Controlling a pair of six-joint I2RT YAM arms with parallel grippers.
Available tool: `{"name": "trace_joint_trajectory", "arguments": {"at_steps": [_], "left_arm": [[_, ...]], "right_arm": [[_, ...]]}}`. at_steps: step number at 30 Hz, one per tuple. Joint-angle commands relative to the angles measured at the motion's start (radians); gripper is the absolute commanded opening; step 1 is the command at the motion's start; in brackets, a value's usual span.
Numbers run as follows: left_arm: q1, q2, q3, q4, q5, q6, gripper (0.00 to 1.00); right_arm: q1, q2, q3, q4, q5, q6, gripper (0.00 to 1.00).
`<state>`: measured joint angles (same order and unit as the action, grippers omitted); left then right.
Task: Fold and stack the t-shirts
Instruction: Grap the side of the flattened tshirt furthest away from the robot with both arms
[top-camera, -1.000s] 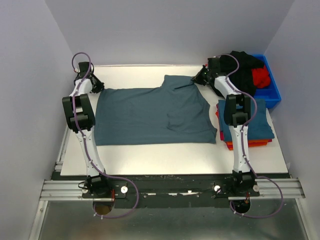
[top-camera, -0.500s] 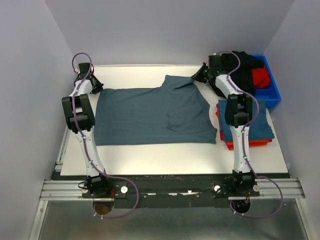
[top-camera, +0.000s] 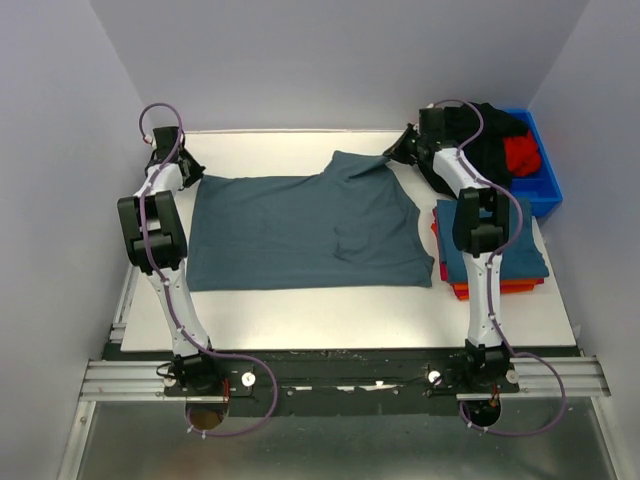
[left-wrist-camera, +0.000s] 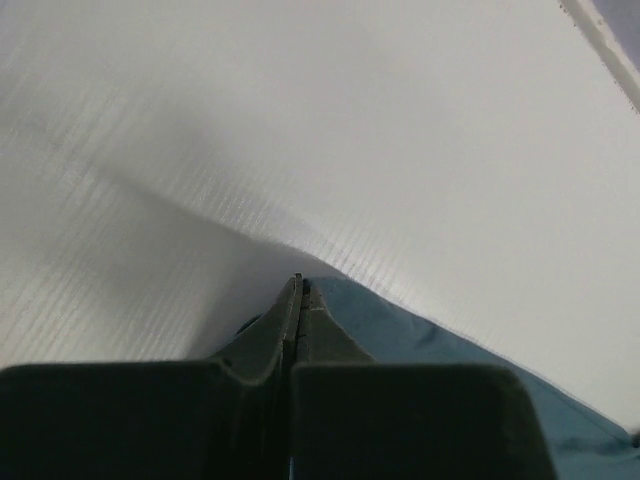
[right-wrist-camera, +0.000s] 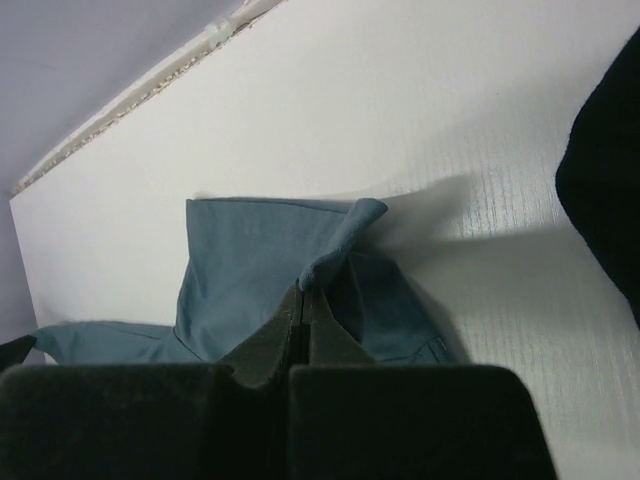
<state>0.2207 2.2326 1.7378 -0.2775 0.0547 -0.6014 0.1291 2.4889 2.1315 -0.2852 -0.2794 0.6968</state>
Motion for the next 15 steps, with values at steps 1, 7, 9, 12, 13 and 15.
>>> {"name": "trace_joint_trajectory", "arguments": {"at_steps": [1, 7, 9, 12, 13, 15], "left_arm": [[0.008, -0.077, -0.037, 0.049, -0.027, 0.018, 0.00], [0.017, -0.108, -0.063, 0.043, -0.029, 0.020, 0.00], [0.023, -0.122, -0.078, 0.047, -0.030, 0.020, 0.00], [0.029, -0.142, -0.106, 0.055, -0.035, 0.020, 0.00], [0.032, -0.151, -0.115, 0.061, -0.033, 0.020, 0.00], [0.035, -0.165, -0.135, 0.073, -0.033, 0.018, 0.00]], "right_arm": [[-0.009, -0.061, -0.016, 0.017, -0.035, -0.023, 0.01], [-0.008, -0.093, -0.044, 0.017, -0.041, -0.033, 0.01], [-0.008, -0.108, -0.061, 0.017, -0.038, -0.034, 0.01], [-0.008, -0.133, -0.084, 0.017, -0.037, -0.040, 0.01], [-0.008, -0.139, -0.090, 0.017, -0.040, -0.040, 0.01], [-0.008, -0.159, -0.105, 0.017, -0.041, -0.043, 0.01]]}}
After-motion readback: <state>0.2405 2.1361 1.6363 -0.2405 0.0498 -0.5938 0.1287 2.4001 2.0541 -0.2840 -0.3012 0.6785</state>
